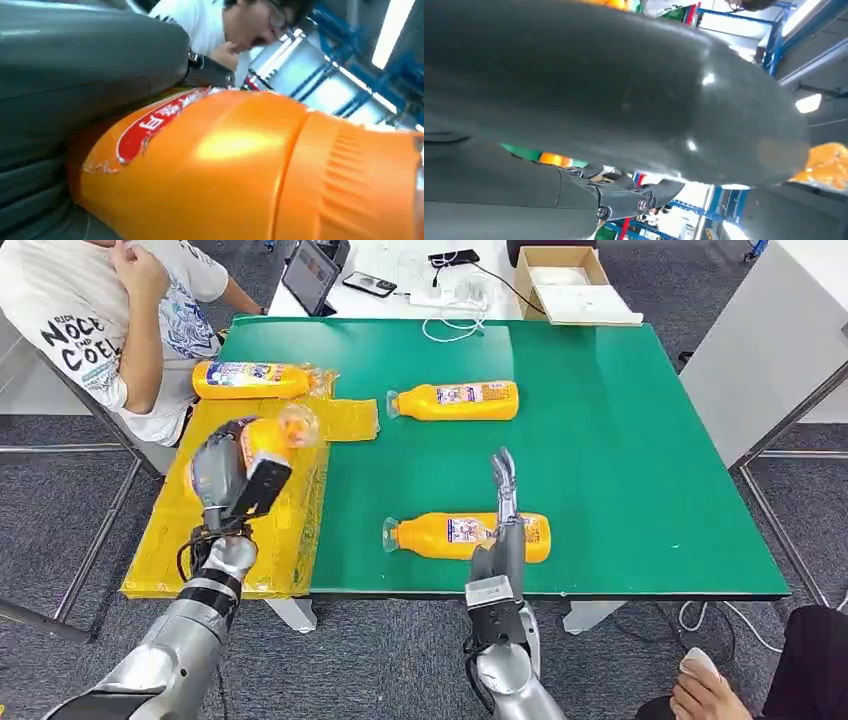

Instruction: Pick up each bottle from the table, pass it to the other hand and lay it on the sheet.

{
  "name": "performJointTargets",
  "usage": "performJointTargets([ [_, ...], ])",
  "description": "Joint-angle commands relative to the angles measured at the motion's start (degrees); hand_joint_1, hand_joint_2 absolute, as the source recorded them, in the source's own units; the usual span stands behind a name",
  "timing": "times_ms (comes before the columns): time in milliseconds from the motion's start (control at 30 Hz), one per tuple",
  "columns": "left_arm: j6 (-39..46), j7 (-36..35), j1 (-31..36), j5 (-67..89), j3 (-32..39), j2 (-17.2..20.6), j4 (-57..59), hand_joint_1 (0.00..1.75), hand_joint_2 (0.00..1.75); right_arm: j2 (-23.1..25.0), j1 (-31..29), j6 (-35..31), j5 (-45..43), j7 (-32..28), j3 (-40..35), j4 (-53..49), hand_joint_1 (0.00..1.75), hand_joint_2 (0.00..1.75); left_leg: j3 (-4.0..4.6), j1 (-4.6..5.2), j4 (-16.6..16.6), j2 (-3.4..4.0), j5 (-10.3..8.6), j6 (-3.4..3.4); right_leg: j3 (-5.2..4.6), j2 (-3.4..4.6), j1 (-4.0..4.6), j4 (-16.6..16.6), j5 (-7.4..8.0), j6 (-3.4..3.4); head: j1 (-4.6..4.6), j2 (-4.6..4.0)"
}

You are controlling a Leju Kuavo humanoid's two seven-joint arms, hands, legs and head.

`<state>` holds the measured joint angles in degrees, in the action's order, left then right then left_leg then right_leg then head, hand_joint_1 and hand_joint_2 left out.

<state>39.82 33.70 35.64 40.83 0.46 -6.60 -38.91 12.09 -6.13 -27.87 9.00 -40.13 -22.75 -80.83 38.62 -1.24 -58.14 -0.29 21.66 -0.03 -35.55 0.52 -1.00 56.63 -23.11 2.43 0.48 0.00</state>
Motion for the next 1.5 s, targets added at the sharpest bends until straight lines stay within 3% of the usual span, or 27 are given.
performJointTargets([
  [33,0.2,-0.4,4.0,0.5,2.9,1.8,9.5,1.75,1.75,-1.0,-0.8,-0.1,-0.4,0.1,0.2,-0.1,0.0,0.0,-0.23,0.01,0.0,0.04,0.1,0.04,0.22,-0.02,0.02,0.0,-0.08,-0.09,0.0,0.0],
  [133,0.2,-0.4,4.0,0.5,2.9,1.8,9.5,1.75,1.75,-1.0,-0.8,-0.1,-0.4,0.1,0.2,-0.1,0.0,0.0,-0.38,0.01,0.0,-0.05,0.16,0.06,0.41,-0.11,0.03,0.0,-0.18,-0.14,0.0,0.0],
  [200,0.2,-6.7,3.8,13.0,4.3,2.2,9.9,1.75,1.75,-1.1,-1.0,-0.1,-0.9,0.1,-0.1,-0.2,0.0,0.0,-0.37,0.01,0.0,-0.01,0.18,0.07,0.39,-0.05,0.04,0.0,-0.16,-0.14,0.0,0.0],
  [400,0.2,-12.7,4.0,31.3,3.8,4.8,18.0,1.75,1.75,-0.8,-1.6,0.3,-2.5,0.1,0.2,0.1,0.0,0.0,-0.24,0.02,0.0,0.13,0.1,0.04,0.2,0.1,0.01,0.0,-0.05,-0.08,0.0,0.0],
  [733,-5.6,-15.4,3.3,39.2,-2.8,7.1,22.8,1.75,1.75,0.2,-3.0,4.2,-4.4,0.1,2.0,5.2,0.0,0.0,-0.33,0.01,0.0,0.11,0.13,0.06,0.31,0.05,0.03,-0.1,-0.09,-0.1,0.02,0.0],
  [967,-8.3,-14.1,3.1,36.9,-1.0,6.7,22.6,1.75,1.75,0.7,-3.0,5.0,-4.3,0.1,2.5,7.3,0.0,0.0,-0.34,0.03,0.1,0.11,0.12,0.05,0.32,0.06,0.01,-0.1,-0.08,-0.11,-0.02,0.0],
  [1000,-9.3,-13.7,3.2,36.0,-0.4,6.5,22.7,1.26,1.75,0.7,-3.0,5.2,-4.2,0.1,2.6,7.5,0.0,0.0,-0.21,0.01,0.1,0.09,0.07,0.03,0.21,0.05,0.02,-0.1,-0.04,-0.08,0.0,0.0],
  [1033,-10.3,-13.2,3.2,34.8,0.5,6.1,22.7,0.1,1.75,0.8,-3.0,5.2,-4.1,0.1,2.7,7.7,0.0,0.0,-0.32,0.02,0.1,0.09,0.11,0.04,0.31,0.05,0.02,-0.1,-0.08,-0.1,-0.02,0.0],
  [1067,-11.5,-12.7,3.2,33.6,1.5,5.9,22.6,0.0,1.75,0.9,-3.0,5.4,-4.0,0.1,2.9,7.9,0.0,0.0,-0.45,0.03,0.1,0.11,0.17,0.07,0.44,0.05,0.03,-0.1,-0.13,-0.14,0.0,0.0],
  [1100,-12.8,-12.7,3.3,33.3,1.6,5.8,22.9,0.0,1.75,1.0,-3.0,5.4,-4.0,0.1,3.1,8.2,0.0,0.0,-0.26,0.02,0.1,0.06,0.09,0.04,0.26,0.02,0.01,0.0,-0.07,-0.09,0.0,0.0],
  [1133,-13.6,-12.6,3.4,32.6,2.2,5.5,22.8,0.0,0.0,1.1,-3.0,5.5,-3.9,0.1,3.2,8.4,0.0,0.0,-0.46,0.02,0.1,0.08,0.17,0.07,0.46,0.01,0.03,-0.1,-0.14,-0.14,0.0,0.0],
  [1500,-23.1,-9.9,3.8,25.5,7.0,4.0,22.3,0.0,0.0,1.8,-3.8,5.9,-3.3,0.5,4.9,10.9,0.0,0.0,-0.48,0.03,0.1,-0.13,0.07,0.06,0.56,-0.08,0.01,-0.1,-0.09,-0.11,-0.02,0.0],
])
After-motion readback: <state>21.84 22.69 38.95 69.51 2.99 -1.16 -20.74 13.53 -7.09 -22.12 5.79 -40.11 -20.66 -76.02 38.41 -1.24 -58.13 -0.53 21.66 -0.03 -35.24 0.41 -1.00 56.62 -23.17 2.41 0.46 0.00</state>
